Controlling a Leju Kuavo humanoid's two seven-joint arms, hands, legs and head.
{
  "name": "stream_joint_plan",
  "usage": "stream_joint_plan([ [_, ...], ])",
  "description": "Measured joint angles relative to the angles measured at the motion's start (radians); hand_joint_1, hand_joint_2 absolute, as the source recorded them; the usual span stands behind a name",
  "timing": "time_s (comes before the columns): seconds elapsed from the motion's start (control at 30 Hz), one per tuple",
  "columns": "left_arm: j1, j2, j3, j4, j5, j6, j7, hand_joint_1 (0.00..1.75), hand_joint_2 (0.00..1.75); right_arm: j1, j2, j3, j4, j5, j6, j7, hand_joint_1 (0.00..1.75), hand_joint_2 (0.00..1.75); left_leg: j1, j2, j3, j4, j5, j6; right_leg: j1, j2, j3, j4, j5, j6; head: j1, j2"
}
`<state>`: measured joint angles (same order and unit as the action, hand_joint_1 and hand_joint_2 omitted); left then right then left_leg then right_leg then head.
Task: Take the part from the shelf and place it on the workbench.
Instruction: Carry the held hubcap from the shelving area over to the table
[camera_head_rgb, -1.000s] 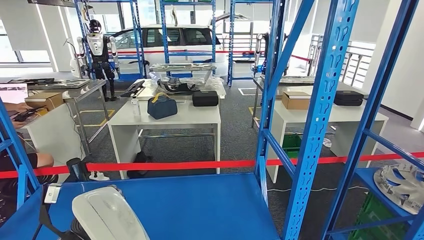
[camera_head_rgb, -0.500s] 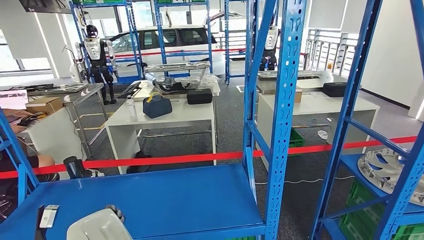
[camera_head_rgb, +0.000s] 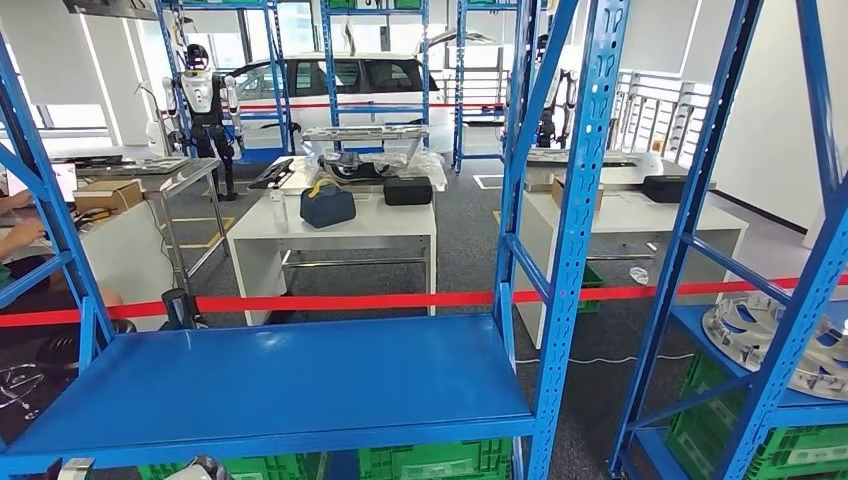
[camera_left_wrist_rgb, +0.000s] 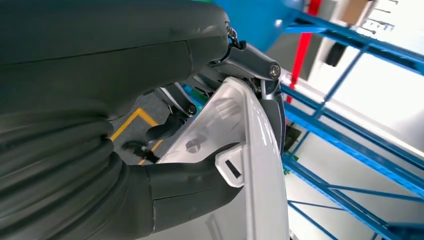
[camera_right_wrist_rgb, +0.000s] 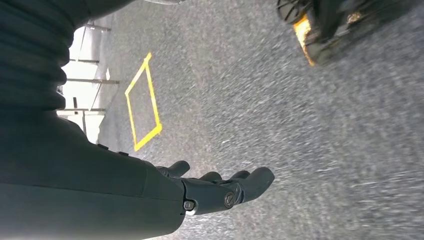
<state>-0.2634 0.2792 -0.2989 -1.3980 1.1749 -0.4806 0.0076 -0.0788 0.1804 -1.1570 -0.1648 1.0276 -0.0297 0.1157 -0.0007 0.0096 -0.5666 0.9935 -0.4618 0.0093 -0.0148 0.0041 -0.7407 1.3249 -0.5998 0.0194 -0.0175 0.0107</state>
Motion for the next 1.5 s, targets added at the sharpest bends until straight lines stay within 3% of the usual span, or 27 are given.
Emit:
stream_joint_plan([
  [0.03, 0.01, -0.003, 0.004, -0.005, -0.006, 0.002, 0.002, 1.75, 1.75, -0.001, 0.0, 0.0, 0.0, 0.001, 0.008, -0.005, 0.0, 1.75, 0.0, 0.0, -0.023, 0.007, 0.012, -0.002, 0.0, 0.0, 0.017, 0.013, 0.022, 0.001, 0.001, 0.0],
  [0.1, 0.038, -0.009, 0.02, -0.021, -0.027, 0.003, 0.005, 1.75, 1.75, -0.004, 0.001, 0.0, 0.0, 0.001, 0.03, -0.028, 0.0, 1.75, 0.001, 0.002, -0.062, 0.024, 0.029, -0.01, -0.001, 0.0, 0.103, -0.063, 0.073, -0.001, 0.003, 0.0],
  [0.17, 0.062, -0.015, 0.039, -0.044, -0.053, 0.003, 0.009, 1.75, 1.75, -0.008, 0.001, 0.0, 0.0, 0.0, 0.053, -0.055, 0.0, 1.75, -0.001, 0.005, -0.088, 0.044, 0.042, -0.02, 0.003, 0.001, 0.21, -0.207, 0.049, -0.01, 0.004, 0.0],
  [0.23, 0.071, -0.021, 0.05, -0.058, -0.069, 0.006, 0.02, 1.75, 1.75, -0.01, 0.002, 0.0, 0.0, 0.002, 0.071, -0.072, 0.0, 1.75, -0.001, 0.006, -0.099, 0.049, 0.059, -0.032, 0.009, 0.001, 0.25, -0.282, 0.016, -0.024, 0.005, 0.0],
  [0.3, 0.076, -0.03, 0.054, -0.06, -0.077, 0.011, 0.033, 1.75, 1.75, -0.01, 0.003, -0.001, 0.0, -0.004, 0.084, -0.09, 0.0, 1.75, 0.002, 0.004, -0.103, 0.046, 0.071, -0.044, 0.008, -0.003, 0.237, -0.287, 0.029, -0.04, 0.005, 0.0],
  [0.33, 0.079, -0.034, 0.054, -0.059, -0.081, 0.012, 0.037, 1.75, 1.75, -0.01, 0.003, -0.003, 0.0, -0.011, 0.09, -0.101, 0.0, 1.75, 0.004, 0.002, -0.11, 0.055, 0.053, -0.05, 0.008, -0.006, 0.229, -0.288, 0.041, -0.048, 0.004, 0.0],
  [0.4, 0.079, -0.039, 0.055, -0.052, -0.087, 0.01, 0.04, 1.75, 1.75, -0.01, 0.002, -0.009, 0.0, -0.024, 0.097, -0.117, 0.0, 1.75, 0.007, -0.002, -0.133, 0.123, -0.035, -0.061, 0.005, -0.011, 0.204, -0.29, 0.065, -0.06, 0.002, 0.0],
  [0.47, 0.073, -0.045, 0.055, -0.041, -0.089, 0.006, 0.044, 1.75, 1.75, -0.01, 0.001, -0.016, 0.0, -0.03, 0.097, -0.115, 0.0, 1.75, 0.009, -0.003, -0.154, 0.239, -0.121, -0.069, 0.006, -0.012, 0.174, -0.289, 0.09, -0.064, 0.001, 0.0],
  [0.5, 0.071, -0.049, 0.055, -0.034, -0.089, 0.005, 0.046, 1.75, 1.75, -0.01, 0.001, -0.019, 0.0, -0.031, 0.097, -0.113, 0.0, 1.75, 0.01, -0.003, -0.154, 0.287, -0.132, -0.071, 0.006, -0.013, 0.158, -0.288, 0.103, -0.063, 0.001, 0.0],
  [0.53, 0.07, -0.053, 0.054, -0.029, -0.089, 0.004, 0.047, 1.75, 1.75, -0.01, 0.0, -0.02, 0.0, -0.032, 0.097, -0.11, 0.0, 1.75, 0.011, -0.003, -0.142, 0.31, -0.117, -0.071, 0.006, -0.013, 0.141, -0.287, 0.117, -0.061, 0.001, 0.0],
  [0.57, 0.069, -0.057, 0.054, -0.024, -0.089, 0.004, 0.048, 1.75, 1.75, -0.009, 0.0, -0.022, 0.0, -0.033, 0.096, -0.106, 0.0, 1.75, 0.011, -0.003, -0.116, 0.304, -0.088, -0.071, 0.006, -0.013, 0.125, -0.286, 0.13, -0.058, 0.001, 0.0],
  [0.63, 0.061, -0.063, 0.053, -0.016, -0.087, 0.004, 0.057, 1.75, 1.75, -0.01, 0.0, -0.025, 0.0, -0.038, 0.093, -0.093, 0.0, 1.75, 0.011, -0.004, -0.015, 0.193, -0.054, -0.065, 0.006, -0.012, 0.096, -0.283, 0.154, -0.05, 0.0, 0.0],
  [0.7, 0.051, -0.068, 0.051, -0.011, -0.083, 0.004, 0.063, 1.75, 1.75, -0.01, 0.0, -0.029, 0.0, -0.044, 0.093, -0.084, 0.0, 1.75, 0.007, -0.006, 0.079, 0.055, -0.08, -0.054, 0.008, -0.012, 0.083, -0.283, 0.175, -0.039, 0.001, 0.0],
  [0.77, 0.045, -0.071, 0.049, -0.007, -0.08, 0.004, 0.059, 1.75, 1.75, -0.009, 0.0, -0.035, 0.0, -0.046, 0.096, -0.08, 0.0, 1.75, 0.001, -0.007, 0.097, 0.003, -0.095, -0.037, 0.009, -0.013, 0.079, -0.29, 0.197, -0.027, 0.001, 0.0],
  [0.83, 0.042, -0.078, 0.049, -0.003, -0.08, 0.007, 0.057, 1.75, 1.75, -0.006, 0.0, -0.041, 0.0, -0.047, 0.095, -0.067, 0.0, 1.75, 0.002, -0.003, 0.079, 0.002, -0.075, -0.017, 0.006, -0.011, 0.071, -0.285, 0.191, -0.014, 0.002, 0.0],
  [0.9, 0.04, -0.087, 0.049, -0.002, -0.082, 0.014, 0.057, 1.75, 1.75, -0.003, 0.0, -0.045, 0.0, -0.048, 0.095, -0.055, 0.0, 1.75, 0.005, 0.001, 0.055, -0.001, -0.049, 0.001, 0.005, -0.008, 0.048, -0.221, 0.11, -0.006, 0.002, 0.0],
  [0.97, 0.043, -0.091, 0.049, -0.003, -0.089, 0.018, 0.051, 1.75, 1.75, -0.003, 0.0, -0.048, 0.0, -0.052, 0.099, -0.055, 0.0, 1.75, 0.003, 0.001, 0.025, 0.002, -0.023, 0.007, 0.005, -0.006, 0.019, -0.097, 0.01, -0.002, 0.002, 0.0],
  [1.0, 0.045, -0.092, 0.049, -0.003, -0.093, 0.019, 0.047, 1.75, 1.75, -0.004, 0.0, -0.05, 0.0, -0.054, 0.101, -0.059, 0.0, 1.75, 0.002, 0.001, 0.007, 0.005, -0.01, 0.008, 0.005, -0.005, 0.012, -0.041, -0.01, -0.001, 0.002, 0.0],
  [1.03, 0.047, -0.093, 0.049, -0.003, -0.095, 0.019, 0.045, 1.75, 1.75, -0.004, 0.0, -0.051, 0.0, -0.056, 0.102, -0.061, 0.0, 1.75, 0.001, 0.002, -0.012, 0.008, 0.003, 0.007, 0.005, -0.005, 0.017, -0.006, -0.006, -0.001, 0.003, 0.0],
  [1.07, 0.048, -0.093, 0.049, -0.003, -0.097, 0.019, 0.045, 1.75, 1.75, -0.004, 0.0, -0.052, 0.0, -0.056, 0.103, -0.063, 0.0, 1.75, 0.0, 0.002, -0.031, 0.012, 0.014, 0.006, 0.006, -0.005, 0.038, -0.007, 0.019, -0.003, 0.003, 0.0],
  [1.13, 0.049, -0.093, 0.049, -0.004, -0.097, 0.019, 0.046, 1.75, 1.75, -0.005, -0.001, -0.053, 0.0, -0.057, 0.106, -0.066, 0.0, 1.75, 0.0, 0.002, -0.065, 0.022, 0.035, 0.001, 0.008, -0.005, 0.131, -0.103, 0.062, -0.012, 0.003, 0.0],
  [1.2, 0.051, -0.093, 0.05, -0.012, -0.097, 0.019, 0.048, 1.75, 1.75, -0.008, -0.003, -0.053, 0.0, -0.056, 0.11, -0.073, 0.0, 1.75, -0.002, 0.002, -0.087, 0.03, 0.054, -0.008, 0.015, -0.004, 0.235, -0.25, 0.047, -0.024, 0.003, 0.0],
  [1.23, 0.052, -0.094, 0.051, -0.016, -0.097, 0.019, 0.048, 1.75, 1.75, -0.009, -0.004, -0.053, 0.0, -0.055, 0.112, -0.079, 0.0, 1.75, -0.002, 0.003, -0.091, 0.03, 0.064, -0.014, 0.018, -0.004, 0.262, -0.296, 0.033, -0.028, 0.003, 0.0],
  [1.3, 0.058, -0.093, 0.053, -0.023, -0.098, 0.02, 0.048, 1.75, 1.75, -0.009, -0.005, -0.053, 0.0, -0.051, 0.114, -0.086, 0.0, 1.75, -0.002, 0.003, -0.096, 0.023, 0.084, -0.026, 0.019, -0.005, 0.261, -0.32, 0.039, -0.037, 0.003, 0.0],
  [1.37, 0.064, -0.091, 0.058, -0.029, -0.098, 0.021, 0.05, 1.75, 1.75, -0.009, -0.005, -0.053, 0.0, -0.046, 0.113, -0.088, 0.0, 1.75, 0.0, -0.001, -0.109, 0.038, 0.057, -0.037, 0.013, -0.009, 0.243, -0.326, 0.062, -0.051, 0.004, 0.0],
  [1.47, 0.071, -0.089, 0.066, -0.032, -0.097, 0.026, 0.055, 1.75, 1.75, -0.009, -0.007, -0.053, 0.0, -0.042, 0.112, -0.088, 0.0, 1.75, 0.007, -0.006, -0.143, 0.188, -0.087, -0.054, 0.009, -0.014, 0.202, -0.327, 0.098, -0.063, 0.002, 0.0],
  [1.5, 0.074, -0.088, 0.068, -0.032, -0.097, 0.027, 0.056, 1.75, 1.75, -0.008, -0.007, -0.053, 0.0, -0.042, 0.115, -0.088, 0.0, 1.75, 0.01, -0.006, -0.149, 0.249, -0.115, -0.058, 0.009, -0.015, 0.187, -0.325, 0.11, -0.063, 0.002, 0.0],
])
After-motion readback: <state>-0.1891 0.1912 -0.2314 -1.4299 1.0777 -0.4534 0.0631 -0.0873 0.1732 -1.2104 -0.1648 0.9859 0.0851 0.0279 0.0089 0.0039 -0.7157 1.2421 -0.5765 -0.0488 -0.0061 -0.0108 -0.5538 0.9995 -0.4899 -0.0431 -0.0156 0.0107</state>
